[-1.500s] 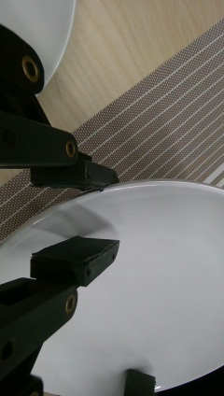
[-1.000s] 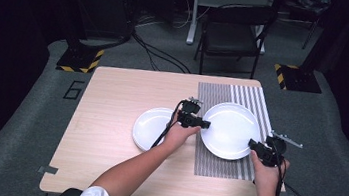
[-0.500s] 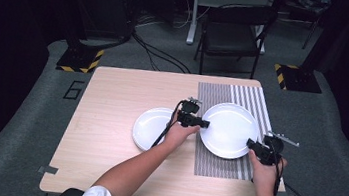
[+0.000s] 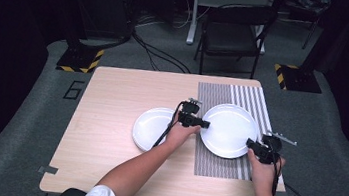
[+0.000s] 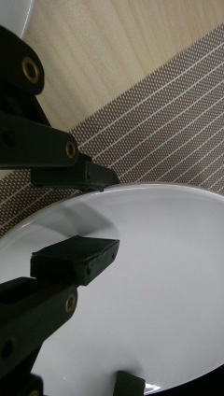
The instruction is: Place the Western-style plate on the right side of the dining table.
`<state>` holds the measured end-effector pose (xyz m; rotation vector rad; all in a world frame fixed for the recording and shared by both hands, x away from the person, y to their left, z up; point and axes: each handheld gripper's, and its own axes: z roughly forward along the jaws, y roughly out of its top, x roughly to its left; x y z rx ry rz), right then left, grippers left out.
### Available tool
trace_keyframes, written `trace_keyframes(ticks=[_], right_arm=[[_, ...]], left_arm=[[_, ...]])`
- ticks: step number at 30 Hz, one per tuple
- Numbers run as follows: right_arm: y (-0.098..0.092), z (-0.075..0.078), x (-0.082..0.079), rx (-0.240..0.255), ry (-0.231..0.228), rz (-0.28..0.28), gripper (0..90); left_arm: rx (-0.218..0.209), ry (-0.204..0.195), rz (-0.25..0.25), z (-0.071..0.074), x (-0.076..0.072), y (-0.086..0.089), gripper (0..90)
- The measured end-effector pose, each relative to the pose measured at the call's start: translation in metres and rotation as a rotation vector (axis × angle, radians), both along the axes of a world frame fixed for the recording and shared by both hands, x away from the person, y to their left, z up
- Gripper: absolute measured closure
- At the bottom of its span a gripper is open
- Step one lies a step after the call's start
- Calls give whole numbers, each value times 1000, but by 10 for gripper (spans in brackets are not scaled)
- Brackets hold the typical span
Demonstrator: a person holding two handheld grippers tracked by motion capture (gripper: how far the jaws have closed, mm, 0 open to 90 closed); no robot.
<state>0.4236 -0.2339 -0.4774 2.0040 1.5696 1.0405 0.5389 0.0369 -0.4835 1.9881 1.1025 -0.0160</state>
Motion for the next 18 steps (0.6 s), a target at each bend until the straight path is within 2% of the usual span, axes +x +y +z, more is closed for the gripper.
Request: trace_keyframes(ticks=[11,18], right_arm=[[-5,-13,7,-9,19,-9,688],[-9,-18,11,-7,19,-41,678]], left_arm=[[7,-9,4,-9,5,-8,649],[22,-20,3,-14,8,-16,649]])
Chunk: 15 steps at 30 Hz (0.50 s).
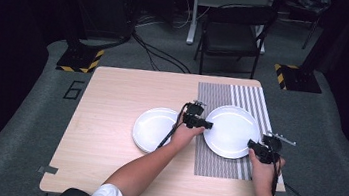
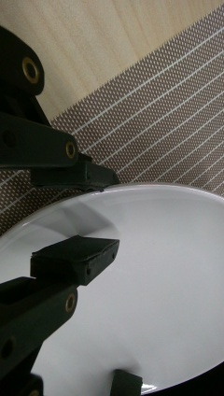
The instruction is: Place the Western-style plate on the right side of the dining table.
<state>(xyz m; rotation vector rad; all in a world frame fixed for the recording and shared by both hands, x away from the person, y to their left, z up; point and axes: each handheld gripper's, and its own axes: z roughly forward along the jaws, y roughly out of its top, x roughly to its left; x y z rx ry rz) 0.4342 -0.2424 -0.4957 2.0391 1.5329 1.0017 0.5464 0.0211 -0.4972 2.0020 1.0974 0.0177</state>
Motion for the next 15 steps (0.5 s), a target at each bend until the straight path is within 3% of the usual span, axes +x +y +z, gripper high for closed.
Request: trace_keyframes(ticks=[15], right_arm=[[2,-8,4,-17,11,4,666]], left_arm=[[14,-2,19,-7,3,-4,631]])
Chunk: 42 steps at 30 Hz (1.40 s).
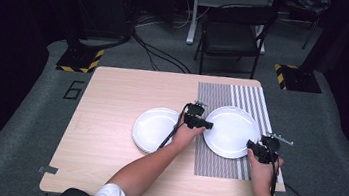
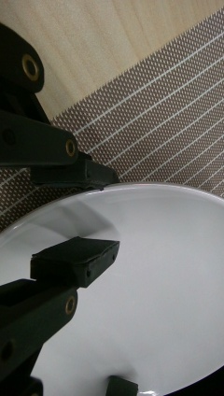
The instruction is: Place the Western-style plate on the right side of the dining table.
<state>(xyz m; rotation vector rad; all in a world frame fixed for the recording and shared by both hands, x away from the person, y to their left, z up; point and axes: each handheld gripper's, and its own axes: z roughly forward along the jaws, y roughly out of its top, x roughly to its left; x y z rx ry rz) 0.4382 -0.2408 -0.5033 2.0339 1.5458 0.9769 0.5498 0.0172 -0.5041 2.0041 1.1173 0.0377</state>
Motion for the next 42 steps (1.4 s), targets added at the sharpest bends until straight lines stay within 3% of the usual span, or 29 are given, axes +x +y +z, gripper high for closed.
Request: trace_keyframes(ticks=[27,35,42], right_arm=[[-1,-10,3,19,24,-13,618],[-1,-9,4,7,30,-8,613],[1,-8,3,-20,50,3,600]], left_arm=[[15,17,15,-8,2,-7,590],[23,15,10,-8,3,-7,587],[50,-9,9,-7,0,-10,568]])
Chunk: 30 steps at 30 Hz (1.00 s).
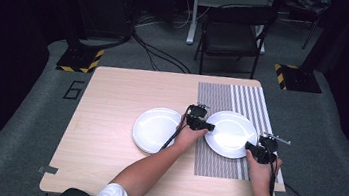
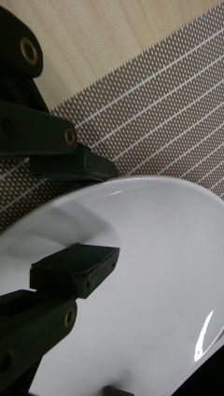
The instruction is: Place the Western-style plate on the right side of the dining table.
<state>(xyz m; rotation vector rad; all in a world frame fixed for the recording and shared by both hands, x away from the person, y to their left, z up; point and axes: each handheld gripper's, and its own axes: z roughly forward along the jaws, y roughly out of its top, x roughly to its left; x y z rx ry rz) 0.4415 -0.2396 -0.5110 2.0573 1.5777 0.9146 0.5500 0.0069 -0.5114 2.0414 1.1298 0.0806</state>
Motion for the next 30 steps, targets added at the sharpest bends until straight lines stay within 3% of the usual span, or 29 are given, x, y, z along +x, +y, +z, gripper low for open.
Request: trace_keyframes(ticks=[14,17,20,30], right_arm=[[1,1,-1,-16,7,2,597],[0,2,-2,-40,5,0,602],[-1,2,-2,-33,8,3,597],[-2,4,-4,-32,16,16,603]], left_arm=[[29,-21,1,1,-2,-2,536],[49,-63,-8,4,-4,-3,530],[59,-58,-11,5,-4,-4,522],[38,-46,-7,4,-3,-3,512]])
